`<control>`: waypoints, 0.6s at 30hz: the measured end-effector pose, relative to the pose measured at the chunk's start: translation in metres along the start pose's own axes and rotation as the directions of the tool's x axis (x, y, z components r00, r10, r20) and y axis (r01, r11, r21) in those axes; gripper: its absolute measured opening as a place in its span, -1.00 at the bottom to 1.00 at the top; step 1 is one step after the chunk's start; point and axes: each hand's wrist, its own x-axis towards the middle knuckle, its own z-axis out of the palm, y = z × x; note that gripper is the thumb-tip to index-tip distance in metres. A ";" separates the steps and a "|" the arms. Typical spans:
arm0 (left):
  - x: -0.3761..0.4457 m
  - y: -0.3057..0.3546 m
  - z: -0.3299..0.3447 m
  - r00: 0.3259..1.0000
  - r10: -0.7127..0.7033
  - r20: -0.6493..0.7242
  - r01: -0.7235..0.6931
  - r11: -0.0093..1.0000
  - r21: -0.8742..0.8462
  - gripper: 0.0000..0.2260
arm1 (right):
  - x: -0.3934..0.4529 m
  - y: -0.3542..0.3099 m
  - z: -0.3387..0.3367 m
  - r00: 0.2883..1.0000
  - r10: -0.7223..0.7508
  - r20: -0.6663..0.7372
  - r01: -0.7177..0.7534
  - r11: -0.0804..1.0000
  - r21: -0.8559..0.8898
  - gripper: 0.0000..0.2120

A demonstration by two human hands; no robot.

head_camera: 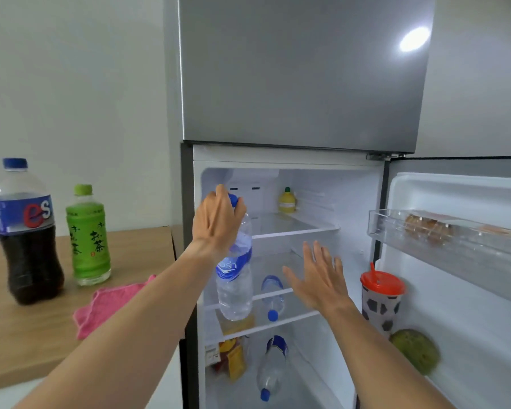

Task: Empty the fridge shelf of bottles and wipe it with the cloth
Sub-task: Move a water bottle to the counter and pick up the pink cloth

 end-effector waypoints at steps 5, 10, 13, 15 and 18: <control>0.008 0.028 -0.037 0.987 -0.133 0.091 0.143 0.983 -0.111 -0.72 | -0.005 -0.028 -0.029 0.998 -0.024 -0.057 0.025 0.999 0.028 -0.18; 0.005 0.050 -0.086 0.995 -0.053 0.082 0.065 0.985 -0.157 -0.68 | -0.014 -0.058 -0.067 0.991 -0.069 -0.117 0.070 0.998 0.005 -0.16; 0.011 0.055 -0.122 1.000 -0.010 0.025 0.015 0.985 -0.169 -0.70 | -0.019 -0.079 -0.084 0.985 -0.096 -0.145 0.099 0.995 0.014 -0.16; 0.017 0.053 -0.146 1.000 0.022 -0.014 -0.024 0.985 -0.173 -0.69 | -0.020 -0.095 -0.093 0.981 -0.105 -0.163 0.110 0.994 0.021 -0.16; 0.022 0.040 -0.185 0.996 0.068 -0.052 -0.076 0.981 -0.176 -0.69 | -0.020 -0.123 -0.106 0.979 -0.118 -0.169 0.125 0.992 0.031 -0.16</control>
